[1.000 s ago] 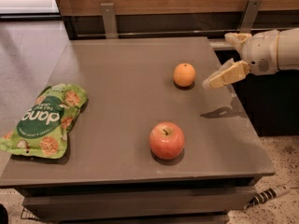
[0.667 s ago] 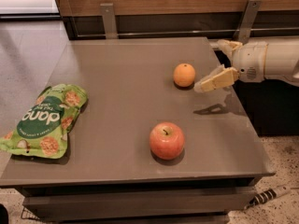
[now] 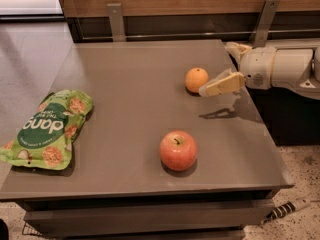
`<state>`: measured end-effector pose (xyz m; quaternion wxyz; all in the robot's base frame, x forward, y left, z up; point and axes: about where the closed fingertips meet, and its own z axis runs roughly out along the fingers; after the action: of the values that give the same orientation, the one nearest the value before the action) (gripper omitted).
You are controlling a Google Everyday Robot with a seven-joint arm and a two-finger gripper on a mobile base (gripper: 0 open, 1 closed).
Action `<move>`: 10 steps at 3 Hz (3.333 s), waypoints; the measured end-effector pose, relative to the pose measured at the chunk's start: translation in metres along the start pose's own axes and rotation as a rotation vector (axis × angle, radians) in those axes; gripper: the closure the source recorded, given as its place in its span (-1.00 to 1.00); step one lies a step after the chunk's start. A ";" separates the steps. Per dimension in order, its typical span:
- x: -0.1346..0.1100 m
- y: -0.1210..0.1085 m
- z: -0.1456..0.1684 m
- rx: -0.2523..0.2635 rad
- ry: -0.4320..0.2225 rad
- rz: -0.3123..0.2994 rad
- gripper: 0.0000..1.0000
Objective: Pick orange
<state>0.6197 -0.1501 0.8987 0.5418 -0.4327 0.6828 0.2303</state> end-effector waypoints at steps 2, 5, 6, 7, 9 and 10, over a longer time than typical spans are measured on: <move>0.024 0.000 0.027 -0.041 -0.029 0.096 -1.00; 0.044 0.013 0.057 -0.110 -0.039 0.148 -0.08; 0.043 0.014 0.059 -0.114 -0.039 0.148 0.41; 0.043 0.016 0.062 -0.119 -0.040 0.147 0.86; 0.033 0.020 0.064 -0.143 -0.048 0.136 1.00; 0.004 0.022 0.054 -0.143 -0.039 0.087 1.00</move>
Offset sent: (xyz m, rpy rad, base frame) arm 0.0279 0.0143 -0.0593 0.1577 0.1391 0.0063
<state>0.6302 -0.0975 0.8753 0.5122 -0.4358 0.6719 0.3104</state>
